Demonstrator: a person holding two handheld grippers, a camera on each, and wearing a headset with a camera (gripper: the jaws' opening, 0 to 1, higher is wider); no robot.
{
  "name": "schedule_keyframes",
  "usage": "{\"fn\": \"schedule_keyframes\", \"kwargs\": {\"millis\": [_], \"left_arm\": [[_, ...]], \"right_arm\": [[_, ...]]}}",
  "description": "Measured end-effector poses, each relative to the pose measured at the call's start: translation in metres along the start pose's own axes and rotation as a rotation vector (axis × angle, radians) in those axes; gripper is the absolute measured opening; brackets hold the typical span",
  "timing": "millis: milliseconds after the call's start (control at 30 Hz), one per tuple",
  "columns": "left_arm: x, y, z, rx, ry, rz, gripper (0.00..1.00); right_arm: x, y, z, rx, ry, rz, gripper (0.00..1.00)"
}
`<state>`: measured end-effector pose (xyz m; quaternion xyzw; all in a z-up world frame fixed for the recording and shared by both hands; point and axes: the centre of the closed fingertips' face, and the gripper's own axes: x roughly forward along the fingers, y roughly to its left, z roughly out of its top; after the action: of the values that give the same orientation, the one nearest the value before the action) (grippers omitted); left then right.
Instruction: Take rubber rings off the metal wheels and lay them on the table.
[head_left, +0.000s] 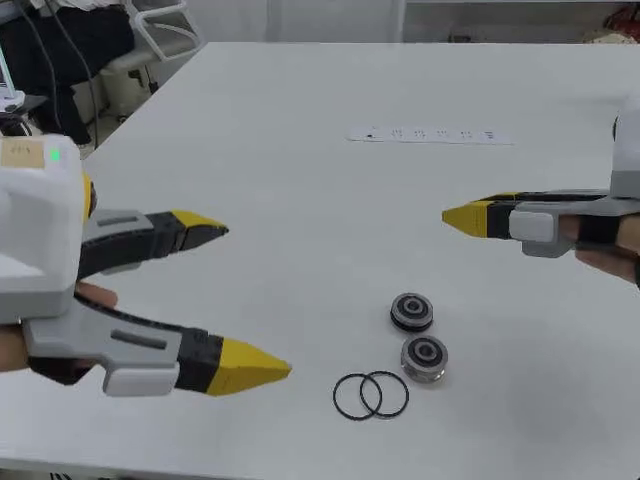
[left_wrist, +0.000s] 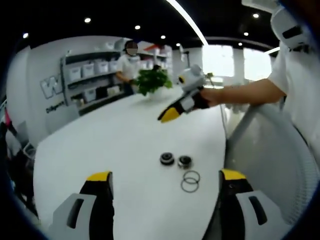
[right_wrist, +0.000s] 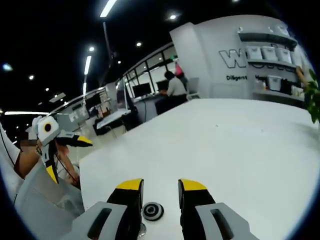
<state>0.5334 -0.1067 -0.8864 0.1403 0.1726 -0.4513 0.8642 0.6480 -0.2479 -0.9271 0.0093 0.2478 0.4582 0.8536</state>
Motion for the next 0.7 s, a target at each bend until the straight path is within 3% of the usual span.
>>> {"fn": "schedule_keyframes", "kwargs": {"millis": [167,300,500,633,700], "left_arm": [[0.017,0.012,0.036,0.06,-0.064,-0.016,0.86],[0.039,0.02,0.06,0.147,-0.102,-0.002,0.77],[0.073,0.029,0.077,0.182,-0.116,0.015,0.69],[0.091,0.034,0.079,0.17,-0.132,0.028,0.62],[0.102,0.029,0.086,0.193,-0.161,0.057,0.56]], "right_arm": [[0.007,-0.003,-0.021,-0.003,0.058,0.01,0.25],[0.011,-0.002,-0.037,0.022,0.102,0.027,0.26],[0.013,-0.005,-0.052,0.011,0.136,0.026,0.26],[0.014,-0.004,-0.06,-0.002,0.159,0.022,0.27],[0.015,-0.002,-0.065,-0.018,0.173,0.024,0.27]]}}
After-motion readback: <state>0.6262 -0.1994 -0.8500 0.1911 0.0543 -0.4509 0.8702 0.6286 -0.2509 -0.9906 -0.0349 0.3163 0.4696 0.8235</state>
